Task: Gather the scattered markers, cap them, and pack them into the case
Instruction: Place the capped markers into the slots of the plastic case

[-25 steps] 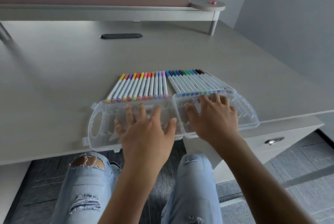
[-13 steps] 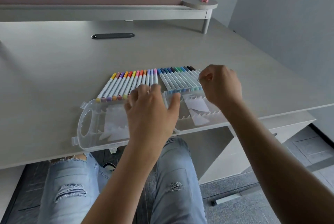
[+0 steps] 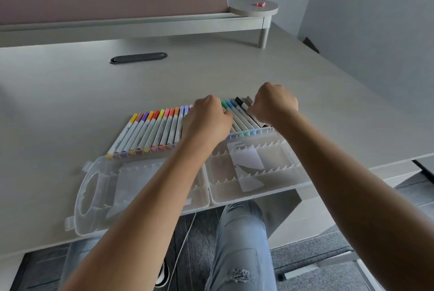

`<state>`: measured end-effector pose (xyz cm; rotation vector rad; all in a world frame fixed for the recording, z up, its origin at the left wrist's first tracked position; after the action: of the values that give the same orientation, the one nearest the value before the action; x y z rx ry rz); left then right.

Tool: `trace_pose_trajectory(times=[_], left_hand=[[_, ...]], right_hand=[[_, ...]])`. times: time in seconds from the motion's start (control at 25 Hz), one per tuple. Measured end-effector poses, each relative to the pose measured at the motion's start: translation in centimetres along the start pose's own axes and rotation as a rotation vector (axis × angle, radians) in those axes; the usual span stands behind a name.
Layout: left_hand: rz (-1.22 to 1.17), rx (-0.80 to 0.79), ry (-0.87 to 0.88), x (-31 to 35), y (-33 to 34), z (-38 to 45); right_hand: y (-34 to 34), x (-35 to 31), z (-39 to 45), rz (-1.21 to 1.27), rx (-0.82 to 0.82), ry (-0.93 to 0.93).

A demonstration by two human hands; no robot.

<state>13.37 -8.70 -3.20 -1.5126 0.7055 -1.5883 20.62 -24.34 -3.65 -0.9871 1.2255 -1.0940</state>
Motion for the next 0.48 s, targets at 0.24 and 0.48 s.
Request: trace_pose_trajectory(times=[0.24, 0.48], left_hand=[[0.0, -0.037, -0.005, 0.0, 0.8, 1.9], [-0.001, -0.03, -0.006, 0.0, 1.1, 3.3]], right_hand=[[-0.1, 1.7, 1.6, 0.08, 0.017, -0.018], [0.4, 0.7, 1.8, 0.031, -0.043, -0.085]])
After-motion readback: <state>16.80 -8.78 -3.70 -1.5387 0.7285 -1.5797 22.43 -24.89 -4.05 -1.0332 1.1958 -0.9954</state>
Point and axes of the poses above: each hand's wrist, its own z-axis towards the middle knuckle, its own y-axis out of the palm, x = y × z, the point moved 4 cm from there along z, towards the middle knuckle, and after that the axes turned 2 degrees about -z, right-handed, at the moved point
